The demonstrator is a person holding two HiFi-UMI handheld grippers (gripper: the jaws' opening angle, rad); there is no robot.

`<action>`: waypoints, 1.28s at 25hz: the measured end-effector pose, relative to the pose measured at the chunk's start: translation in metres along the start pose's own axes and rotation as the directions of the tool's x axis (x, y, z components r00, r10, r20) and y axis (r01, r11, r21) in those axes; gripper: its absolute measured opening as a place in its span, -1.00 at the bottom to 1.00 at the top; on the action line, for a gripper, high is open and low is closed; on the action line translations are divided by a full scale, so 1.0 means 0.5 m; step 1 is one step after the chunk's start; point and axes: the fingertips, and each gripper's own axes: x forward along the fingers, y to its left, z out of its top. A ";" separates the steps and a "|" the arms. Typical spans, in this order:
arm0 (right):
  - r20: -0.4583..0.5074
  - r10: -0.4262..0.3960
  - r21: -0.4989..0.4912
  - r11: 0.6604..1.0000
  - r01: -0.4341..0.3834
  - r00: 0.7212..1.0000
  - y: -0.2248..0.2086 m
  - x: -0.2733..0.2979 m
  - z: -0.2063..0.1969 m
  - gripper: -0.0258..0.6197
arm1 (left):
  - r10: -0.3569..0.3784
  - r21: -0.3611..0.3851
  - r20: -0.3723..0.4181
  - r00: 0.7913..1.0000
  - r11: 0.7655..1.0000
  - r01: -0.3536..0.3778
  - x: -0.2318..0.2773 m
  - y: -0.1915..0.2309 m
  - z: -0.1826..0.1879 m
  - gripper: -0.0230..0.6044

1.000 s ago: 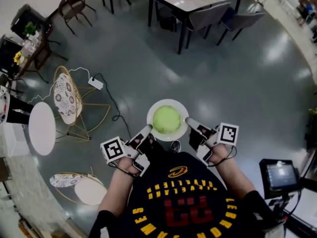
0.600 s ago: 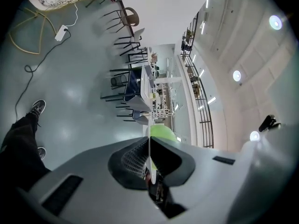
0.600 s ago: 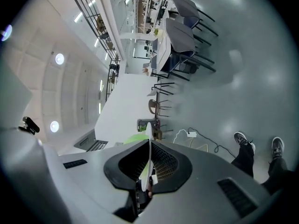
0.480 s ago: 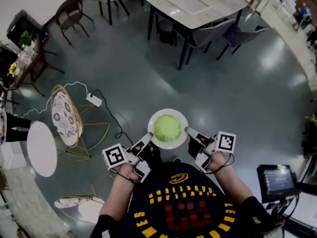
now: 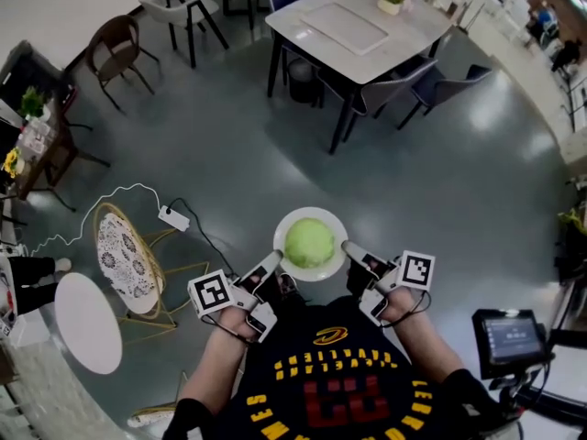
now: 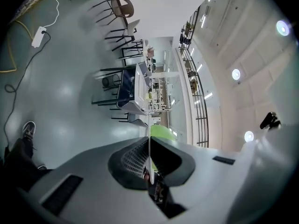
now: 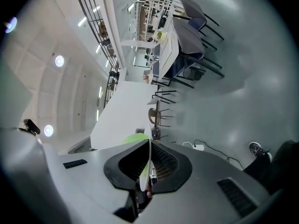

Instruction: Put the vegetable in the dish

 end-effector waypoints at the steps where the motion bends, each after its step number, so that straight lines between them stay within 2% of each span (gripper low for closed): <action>1: 0.002 -0.002 0.000 1.000 0.002 1.000 0.001 0.015 0.002 -0.87 | -0.002 -0.003 -0.004 1.000 1.000 0.002 0.000 0.001 0.016 -0.89; 8: -0.017 -0.025 0.005 1.000 0.025 1.000 0.005 0.088 0.027 -0.87 | 0.011 -0.037 -0.001 1.000 0.999 -0.011 0.015 0.025 0.092 -0.89; 13: -0.039 -0.045 0.021 0.999 0.046 0.998 -0.012 0.131 0.082 -0.87 | 0.022 -0.041 0.011 1.000 0.999 -0.022 0.066 0.025 0.139 -0.89; 19: -0.118 0.003 -0.016 1.000 -0.005 0.993 0.027 0.224 0.205 -0.87 | 0.041 -0.011 0.102 0.994 0.999 -0.040 0.139 -0.015 0.233 -0.89; 24: -0.166 0.031 -0.059 0.997 -0.041 0.986 0.064 0.279 0.325 -0.87 | 0.018 0.020 0.178 0.984 1.000 -0.022 0.229 -0.059 0.300 -0.89; 32: -0.205 0.041 -0.069 0.996 -0.056 0.978 0.073 0.309 0.452 -0.87 | 0.012 0.031 0.210 0.978 0.999 -0.019 0.336 -0.082 0.341 -0.89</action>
